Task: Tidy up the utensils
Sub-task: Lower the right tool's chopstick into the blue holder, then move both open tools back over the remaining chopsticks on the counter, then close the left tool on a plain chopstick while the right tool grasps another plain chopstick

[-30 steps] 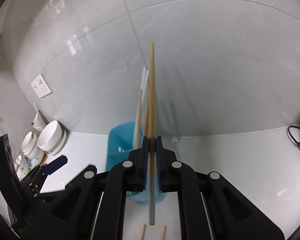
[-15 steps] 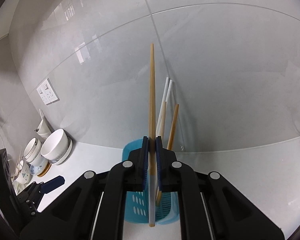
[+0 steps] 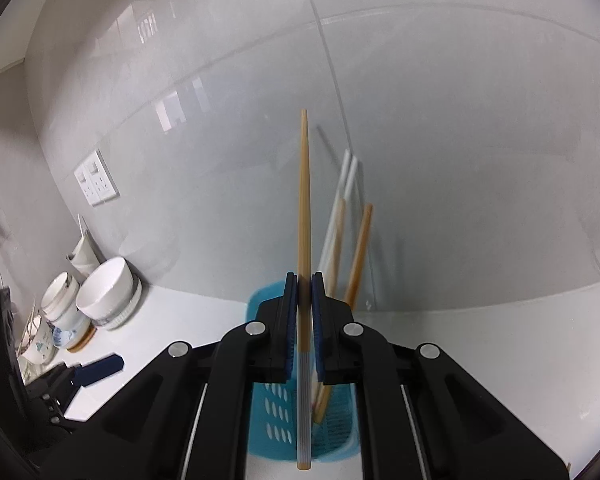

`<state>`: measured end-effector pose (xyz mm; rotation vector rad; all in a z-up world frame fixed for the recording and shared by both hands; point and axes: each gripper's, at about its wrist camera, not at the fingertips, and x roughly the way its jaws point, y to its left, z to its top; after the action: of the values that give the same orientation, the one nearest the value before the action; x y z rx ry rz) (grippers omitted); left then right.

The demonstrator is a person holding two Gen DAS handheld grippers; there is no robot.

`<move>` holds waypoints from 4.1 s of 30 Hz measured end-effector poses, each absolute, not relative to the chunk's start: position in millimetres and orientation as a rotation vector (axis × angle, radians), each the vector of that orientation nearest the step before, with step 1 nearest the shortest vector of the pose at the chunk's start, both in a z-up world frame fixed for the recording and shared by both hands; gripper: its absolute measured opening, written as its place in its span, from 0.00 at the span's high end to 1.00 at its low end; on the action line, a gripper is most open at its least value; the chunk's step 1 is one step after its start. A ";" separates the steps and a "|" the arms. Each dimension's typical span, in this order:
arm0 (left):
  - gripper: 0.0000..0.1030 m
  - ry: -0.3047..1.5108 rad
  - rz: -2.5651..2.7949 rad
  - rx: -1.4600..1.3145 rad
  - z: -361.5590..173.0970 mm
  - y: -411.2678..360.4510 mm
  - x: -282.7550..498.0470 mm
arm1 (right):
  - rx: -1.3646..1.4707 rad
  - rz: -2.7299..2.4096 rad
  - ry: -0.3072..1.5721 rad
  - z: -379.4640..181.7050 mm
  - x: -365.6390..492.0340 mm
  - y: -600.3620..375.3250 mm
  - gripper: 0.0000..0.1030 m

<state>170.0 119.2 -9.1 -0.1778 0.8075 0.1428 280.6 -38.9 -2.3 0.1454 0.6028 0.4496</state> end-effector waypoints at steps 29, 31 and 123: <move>0.06 0.795 0.168 -0.189 -3.2 122.3 168.5 | 0.047 0.416 0.639 -35.4 276.8 -11.5 0.90; 0.06 0.794 0.166 -0.190 -2.2 122.7 168.3 | 0.043 0.410 0.629 -30.6 275.2 -12.4 0.84; 0.93 1.463 0.002 -0.014 -140.1 -26.3 44.8 | -0.096 0.087 1.496 -171.9 116.2 -210.1 0.83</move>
<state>44.8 -26.3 -140.1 -0.0144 1.4628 0.0024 116.2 -210.1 -171.9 -0.0959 1.4961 0.0867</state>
